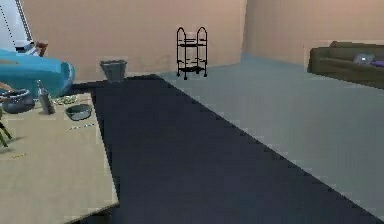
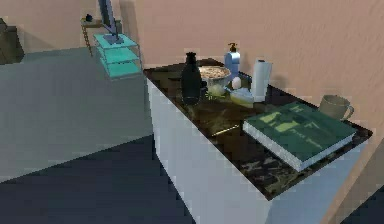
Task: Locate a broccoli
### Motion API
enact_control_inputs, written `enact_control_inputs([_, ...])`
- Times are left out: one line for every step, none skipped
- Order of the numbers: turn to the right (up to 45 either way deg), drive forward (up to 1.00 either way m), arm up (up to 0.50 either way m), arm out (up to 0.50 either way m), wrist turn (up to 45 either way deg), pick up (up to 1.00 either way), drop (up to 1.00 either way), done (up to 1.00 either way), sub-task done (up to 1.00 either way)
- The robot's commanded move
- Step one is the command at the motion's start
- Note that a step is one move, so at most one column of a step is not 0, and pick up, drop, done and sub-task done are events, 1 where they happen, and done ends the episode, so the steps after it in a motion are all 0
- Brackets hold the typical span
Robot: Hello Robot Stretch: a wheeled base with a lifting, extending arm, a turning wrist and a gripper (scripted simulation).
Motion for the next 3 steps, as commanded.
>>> enact_control_inputs([0.0, 0.20, 0.00, 0.00, 0.0, 0.00, 0.00, 0.00, 0.00])
enact_control_inputs([45.0, 0.00, 0.00, 0.00, 0.0, 0.00, 0.00, 0.00, 0.00])
enact_control_inputs([15.0, 0.00, 0.00, 0.00, 0.0, 0.00, 0.00, 0.00, 0.00])
